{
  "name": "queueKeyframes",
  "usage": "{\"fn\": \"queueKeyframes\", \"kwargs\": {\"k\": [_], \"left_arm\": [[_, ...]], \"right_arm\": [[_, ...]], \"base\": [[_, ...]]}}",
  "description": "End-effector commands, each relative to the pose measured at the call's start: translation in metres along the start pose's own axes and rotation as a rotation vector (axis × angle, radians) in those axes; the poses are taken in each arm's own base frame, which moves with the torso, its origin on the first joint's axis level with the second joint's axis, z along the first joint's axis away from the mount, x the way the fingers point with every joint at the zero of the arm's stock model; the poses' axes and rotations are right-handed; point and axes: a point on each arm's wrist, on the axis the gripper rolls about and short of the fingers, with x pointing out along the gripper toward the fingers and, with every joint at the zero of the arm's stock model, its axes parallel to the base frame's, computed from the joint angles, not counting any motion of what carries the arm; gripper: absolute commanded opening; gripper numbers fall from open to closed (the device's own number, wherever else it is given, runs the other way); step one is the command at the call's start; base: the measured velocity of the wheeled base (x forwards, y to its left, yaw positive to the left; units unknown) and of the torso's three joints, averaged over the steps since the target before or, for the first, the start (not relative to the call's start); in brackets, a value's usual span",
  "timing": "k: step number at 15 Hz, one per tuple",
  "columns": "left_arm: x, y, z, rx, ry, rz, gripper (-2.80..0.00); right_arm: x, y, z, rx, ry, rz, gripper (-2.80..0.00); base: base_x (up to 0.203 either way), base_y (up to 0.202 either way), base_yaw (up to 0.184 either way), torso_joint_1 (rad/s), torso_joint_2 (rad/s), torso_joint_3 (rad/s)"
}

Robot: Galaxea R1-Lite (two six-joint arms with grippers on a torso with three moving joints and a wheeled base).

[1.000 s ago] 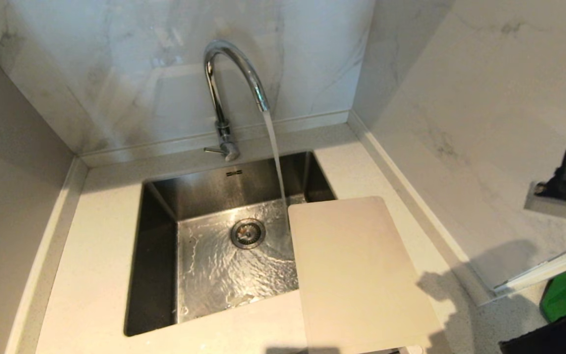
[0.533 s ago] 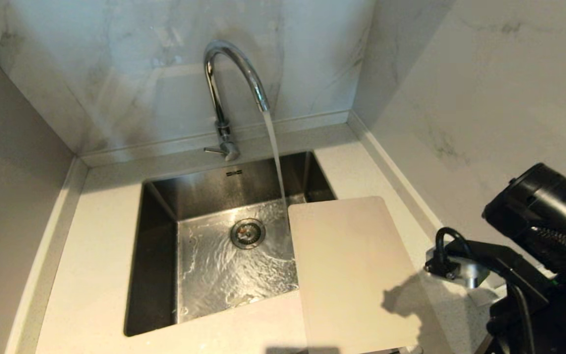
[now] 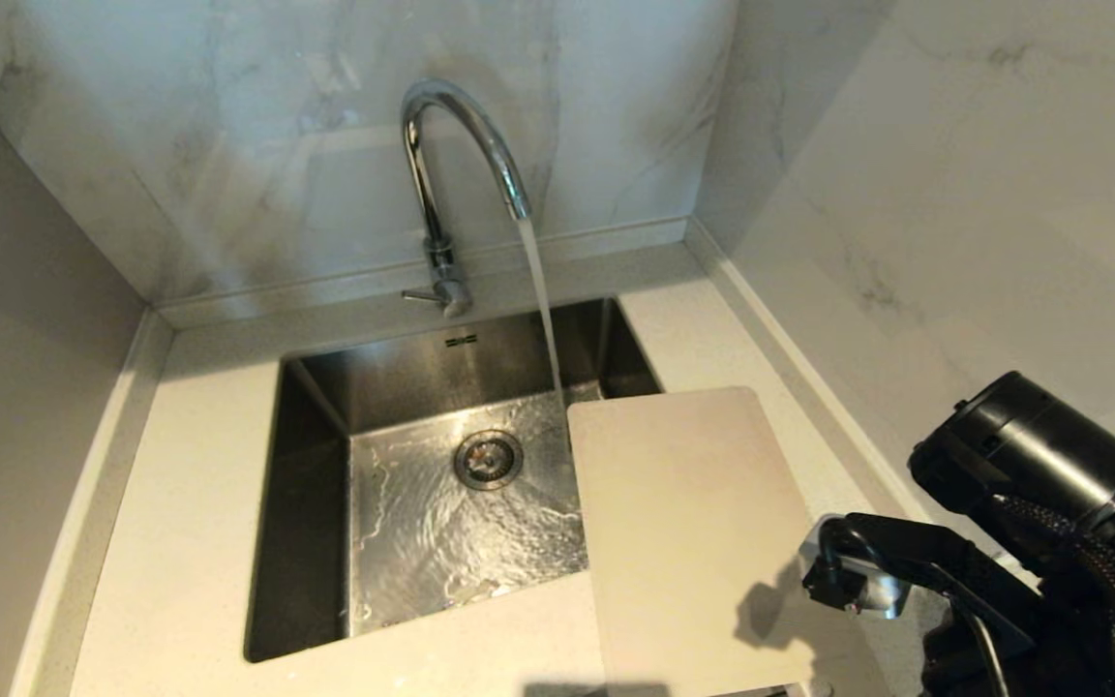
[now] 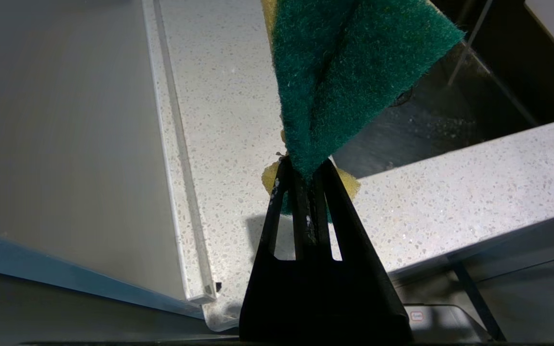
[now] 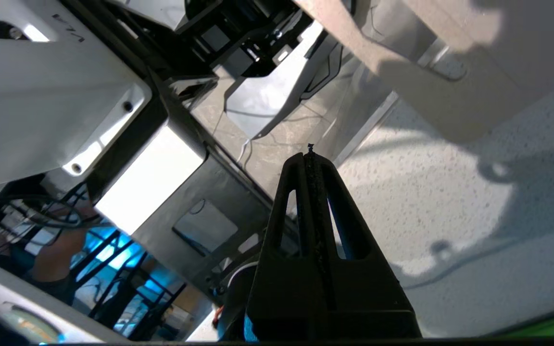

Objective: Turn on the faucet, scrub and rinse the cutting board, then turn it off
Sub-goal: Pick up the cutting board

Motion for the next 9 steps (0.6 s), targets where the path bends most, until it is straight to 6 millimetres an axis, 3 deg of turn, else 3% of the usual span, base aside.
{"fn": "queueKeyframes", "kwargs": {"k": [1, 5, 6, 9], "left_arm": [[0.0, 0.0, 0.0, 0.0, 0.001, 0.002, -2.8], [0.0, 0.0, 0.0, 0.0, 0.001, 0.001, -2.8], [0.0, 0.0, 0.0, 0.0, 0.001, 0.002, -2.8], [0.0, 0.0, 0.0, 0.0, 0.001, 0.001, -2.8]], "right_arm": [[0.016, -0.002, -0.002, -0.017, 0.004, -0.003, -2.8], [0.026, -0.001, -0.006, -0.085, 0.021, -0.074, -2.8], [0.028, -0.001, -0.007, -0.118, 0.031, -0.105, 0.0], [0.033, 0.001, -0.003, -0.204, 0.005, -0.123, 0.0]], "base": [[0.0, 0.0, 0.0, 0.0, 0.0, 0.0], [0.0, 0.0, 0.0, 0.0, 0.0, 0.0], [0.0, 0.0, 0.0, 0.0, 0.0, 0.0], [0.0, 0.0, 0.0, 0.0, 0.0, 0.0]]}}
